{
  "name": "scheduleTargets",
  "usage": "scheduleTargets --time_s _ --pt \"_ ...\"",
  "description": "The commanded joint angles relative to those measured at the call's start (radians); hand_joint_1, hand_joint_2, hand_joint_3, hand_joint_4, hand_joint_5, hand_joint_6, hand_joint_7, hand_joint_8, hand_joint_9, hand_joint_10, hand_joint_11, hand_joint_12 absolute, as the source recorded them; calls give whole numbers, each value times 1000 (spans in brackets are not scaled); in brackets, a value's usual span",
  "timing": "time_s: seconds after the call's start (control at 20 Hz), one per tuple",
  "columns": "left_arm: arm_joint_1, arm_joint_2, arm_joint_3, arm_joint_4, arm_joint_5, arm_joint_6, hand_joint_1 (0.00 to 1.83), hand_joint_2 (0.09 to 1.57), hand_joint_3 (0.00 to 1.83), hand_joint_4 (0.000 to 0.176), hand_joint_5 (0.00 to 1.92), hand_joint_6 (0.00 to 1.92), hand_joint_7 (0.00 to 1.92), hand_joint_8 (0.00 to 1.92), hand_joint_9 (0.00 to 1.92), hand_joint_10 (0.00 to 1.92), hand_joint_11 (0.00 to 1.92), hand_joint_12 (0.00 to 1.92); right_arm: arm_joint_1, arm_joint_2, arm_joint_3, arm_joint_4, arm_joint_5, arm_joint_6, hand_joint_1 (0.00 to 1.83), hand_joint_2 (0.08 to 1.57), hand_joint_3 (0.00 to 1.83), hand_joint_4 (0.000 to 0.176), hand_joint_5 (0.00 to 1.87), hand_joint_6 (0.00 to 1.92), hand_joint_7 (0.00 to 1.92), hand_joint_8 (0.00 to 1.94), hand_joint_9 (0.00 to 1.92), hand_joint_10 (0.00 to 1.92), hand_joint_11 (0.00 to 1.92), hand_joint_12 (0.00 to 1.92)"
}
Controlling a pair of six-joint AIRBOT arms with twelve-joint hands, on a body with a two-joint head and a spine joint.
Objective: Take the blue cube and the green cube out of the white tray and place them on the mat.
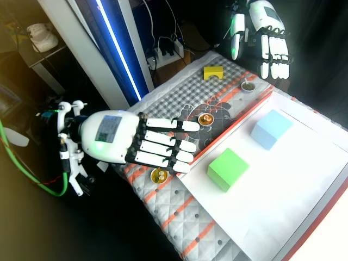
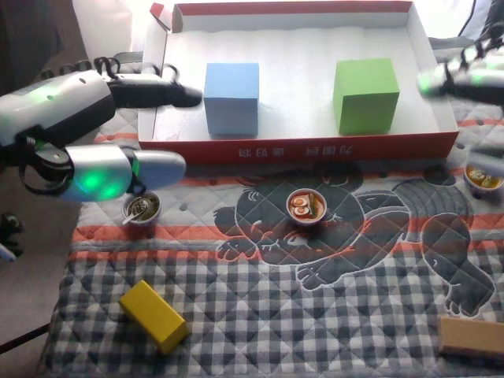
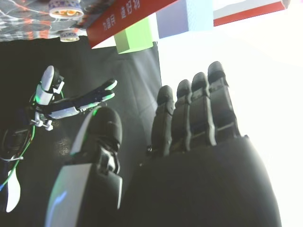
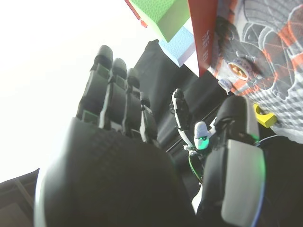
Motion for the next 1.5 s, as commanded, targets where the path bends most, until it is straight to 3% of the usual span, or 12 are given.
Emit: scheduleTargets --time_s 0.0,0.1,0.25,0.45,0.5,0.6,0.65,0.7,0.9,1.0,1.15,1.45 --pt "-33 -18 18 -3 -112 -2 697 1224 2 98 481 2 454 4 466 27 11 1067 30 -7 11 25 121 -5 682 1352 3 0 608 2 545 3 507 8 187 757" --pt "-96 -67 77 -3 -56 -2 769 1213 0 76 491 4 478 4 482 14 17 1014 75 -35 40 26 115 -5 639 1366 4 0 563 0 480 0 391 0 75 704" --pt "-189 -145 180 -17 33 2 715 1219 1 107 424 1 408 1 440 6 0 951 184 -104 108 25 50 -5 545 1305 0 9 572 2 535 2 448 3 160 652" --pt "-274 -246 272 -201 144 334 617 1122 0 150 308 0 286 0 301 0 0 726 292 -196 208 13 -78 -6 629 1120 2 27 292 0 286 0 274 0 14 779" --pt "-283 -274 302 -222 172 361 652 1045 0 171 288 0 269 0 298 1 0 720 312 -217 231 6 -114 -6 642 1049 0 61 241 0 196 0 184 1 2 676" --pt "-287 -325 370 -256 220 363 641 1034 0 176 273 3 262 1 285 1 0 732 352 -262 283 -24 -203 -6 633 1015 0 89 213 0 194 3 207 11 0 684" --pt "-290 -354 406 -263 247 363 651 1033 0 176 273 1 261 0 273 2 0 675 371 -280 304 -48 -252 -6 671 993 0 71 229 3 227 7 237 14 0 731" --pt "-295 -378 435 -266 269 363 660 1014 0 176 251 0 244 0 273 3 0 665 387 -294 319 -68 -289 -6 647 974 0 102 187 0 164 2 147 2 0 599" --pt "-314 -434 514 -266 326 367 701 978 0 176 166 0 161 0 233 0 0 610 395 -324 350 -91 -340 -6 605 949 0 78 186 3 208 2 175 4 0 553" --pt "-320 -452 541 -266 351 370 698 979 0 176 165 0 163 0 265 5 0 609 395 -336 362 -97 -361 -6 618 969 3 111 139 3 169 2 123 5 0 383" --pt "-318 -476 574 -266 377 374 733 972 0 176 171 3 172 2 279 1 0 593 396 -364 396 -103 -406 -6 783 991 3 71 183 2 169 0 157 3 0 488" --pt "-316 -522 621 -266 443 414 766 982 4 176 143 11 164 10 237 5 0 456 397 -388 421 -107 -434 -6 771 1026 0 86 190 1 174 2 159 4 0 459"
